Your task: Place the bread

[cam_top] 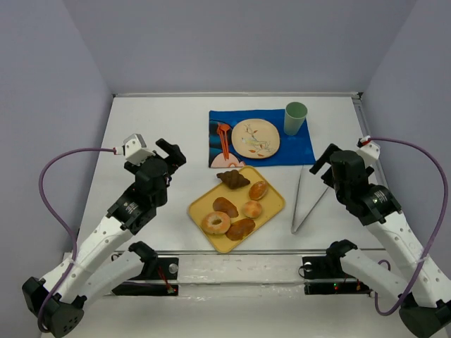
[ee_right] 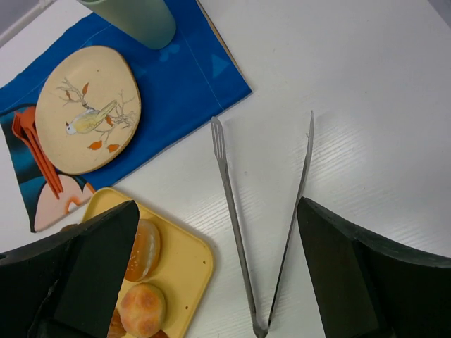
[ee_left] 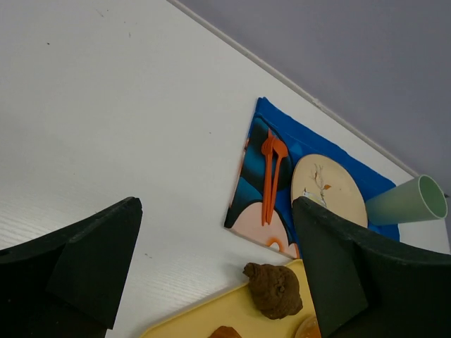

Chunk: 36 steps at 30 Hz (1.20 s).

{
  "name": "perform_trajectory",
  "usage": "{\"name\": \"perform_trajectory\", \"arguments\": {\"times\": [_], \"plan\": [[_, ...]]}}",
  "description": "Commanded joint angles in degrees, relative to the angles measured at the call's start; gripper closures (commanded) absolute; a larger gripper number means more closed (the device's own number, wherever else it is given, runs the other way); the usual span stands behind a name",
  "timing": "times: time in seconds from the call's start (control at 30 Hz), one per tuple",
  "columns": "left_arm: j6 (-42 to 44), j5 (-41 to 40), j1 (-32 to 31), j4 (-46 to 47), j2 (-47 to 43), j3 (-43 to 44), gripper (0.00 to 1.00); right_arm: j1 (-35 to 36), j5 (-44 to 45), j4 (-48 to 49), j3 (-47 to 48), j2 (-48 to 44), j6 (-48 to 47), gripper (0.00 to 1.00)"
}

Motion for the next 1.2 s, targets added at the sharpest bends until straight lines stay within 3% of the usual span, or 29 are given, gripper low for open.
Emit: {"name": "perform_trajectory", "arguments": {"times": [0.0,0.33,0.57,0.87,1.17], "plan": [[-0.8,-2.8,0.1,1.8,-0.4,-0.6,0.01,0.3,2.8,0.8,2.5,-1.2,-0.9,0.0],[-0.6,-2.8,0.1,2.0,0.3,-0.6,0.01,0.3,-3.5,0.3,0.5,-0.9,-3.9,0.0],[-0.2,-2.9,0.1,1.7,2.4,0.2,0.01,0.3,-9.6,-4.4,-0.3,11.2,0.7,0.0],[0.5,-2.1,0.3,2.8,4.1,0.1,0.01,0.3,-14.9,2.0,-9.0,26.0,6.2,0.0],[1.1,-0.7,1.4,3.3,6.7,0.6,0.01,0.3,-15.0,5.7,-10.6,31.2,6.9,0.0]]}}
